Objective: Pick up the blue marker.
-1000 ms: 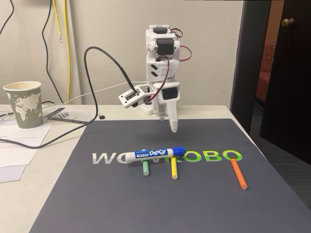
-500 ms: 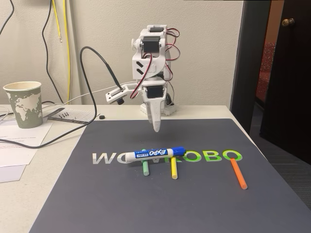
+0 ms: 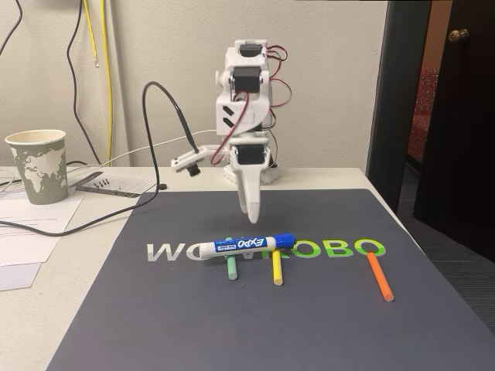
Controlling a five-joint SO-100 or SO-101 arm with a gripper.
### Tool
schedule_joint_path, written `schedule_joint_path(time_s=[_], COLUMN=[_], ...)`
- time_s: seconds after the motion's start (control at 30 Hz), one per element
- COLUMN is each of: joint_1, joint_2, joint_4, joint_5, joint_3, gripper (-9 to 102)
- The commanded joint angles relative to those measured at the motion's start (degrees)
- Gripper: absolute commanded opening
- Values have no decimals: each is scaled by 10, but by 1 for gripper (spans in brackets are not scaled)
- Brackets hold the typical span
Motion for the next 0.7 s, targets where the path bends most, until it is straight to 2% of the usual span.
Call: schedule_joint_path(time_s=[0.0, 0.33, 0.67], joint_1=[-4, -18, -34], joint_2=[-2, -21, -72], joint_4=[-7, -33, -14], joint_5=[1, -9, -15], joint_3=[-4, -13, -69], gripper=[36, 38, 42])
